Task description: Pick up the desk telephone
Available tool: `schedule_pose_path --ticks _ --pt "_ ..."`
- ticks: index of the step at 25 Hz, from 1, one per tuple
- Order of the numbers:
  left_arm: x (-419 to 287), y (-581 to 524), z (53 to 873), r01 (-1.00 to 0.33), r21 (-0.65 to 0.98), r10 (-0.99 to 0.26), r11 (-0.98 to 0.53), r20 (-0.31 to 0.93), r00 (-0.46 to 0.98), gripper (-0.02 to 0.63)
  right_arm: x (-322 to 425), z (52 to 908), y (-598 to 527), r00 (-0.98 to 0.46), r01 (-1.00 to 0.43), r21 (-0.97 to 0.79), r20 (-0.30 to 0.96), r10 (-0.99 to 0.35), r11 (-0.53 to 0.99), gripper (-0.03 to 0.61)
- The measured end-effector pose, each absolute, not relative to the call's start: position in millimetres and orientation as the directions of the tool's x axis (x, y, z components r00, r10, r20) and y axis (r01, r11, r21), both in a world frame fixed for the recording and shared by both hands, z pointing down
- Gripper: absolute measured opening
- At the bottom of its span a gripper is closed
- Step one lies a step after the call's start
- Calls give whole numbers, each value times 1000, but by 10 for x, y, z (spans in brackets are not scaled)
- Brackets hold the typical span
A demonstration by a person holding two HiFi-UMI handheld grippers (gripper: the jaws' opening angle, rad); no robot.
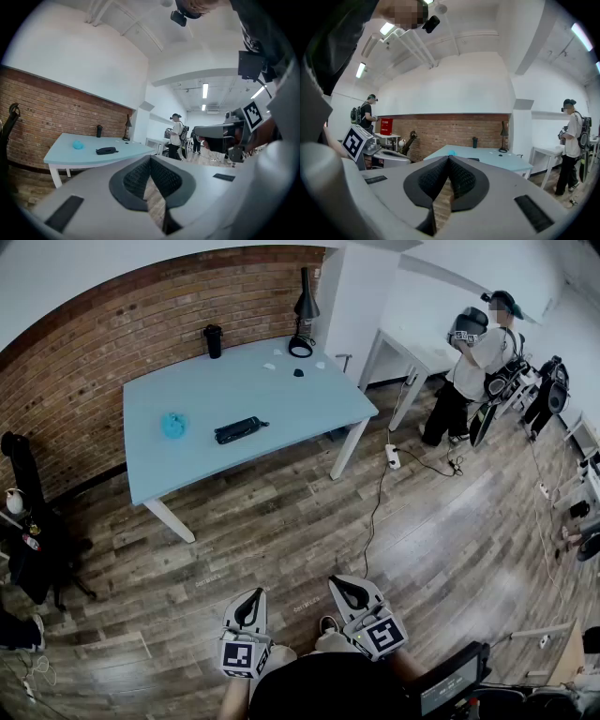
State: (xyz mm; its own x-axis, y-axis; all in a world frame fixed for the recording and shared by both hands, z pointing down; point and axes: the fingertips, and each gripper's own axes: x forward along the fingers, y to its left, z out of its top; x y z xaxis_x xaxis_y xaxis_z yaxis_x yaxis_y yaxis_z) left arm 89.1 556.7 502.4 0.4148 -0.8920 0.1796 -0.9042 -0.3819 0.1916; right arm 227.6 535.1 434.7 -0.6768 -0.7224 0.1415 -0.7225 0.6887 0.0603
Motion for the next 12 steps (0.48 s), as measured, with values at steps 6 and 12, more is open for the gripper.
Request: schedule_pose_path --ticks 6,12 --pt "173 5647 5161 -915 159 -902 -371 174 396 15 1743 4451 5247 -690 -719 -1 124 -714 695 11" --pt "-73 5605 5273 -924 166 -904 -344 207 374 15 1704 4476 5246 -679 -718 25 193 -708 695 11"
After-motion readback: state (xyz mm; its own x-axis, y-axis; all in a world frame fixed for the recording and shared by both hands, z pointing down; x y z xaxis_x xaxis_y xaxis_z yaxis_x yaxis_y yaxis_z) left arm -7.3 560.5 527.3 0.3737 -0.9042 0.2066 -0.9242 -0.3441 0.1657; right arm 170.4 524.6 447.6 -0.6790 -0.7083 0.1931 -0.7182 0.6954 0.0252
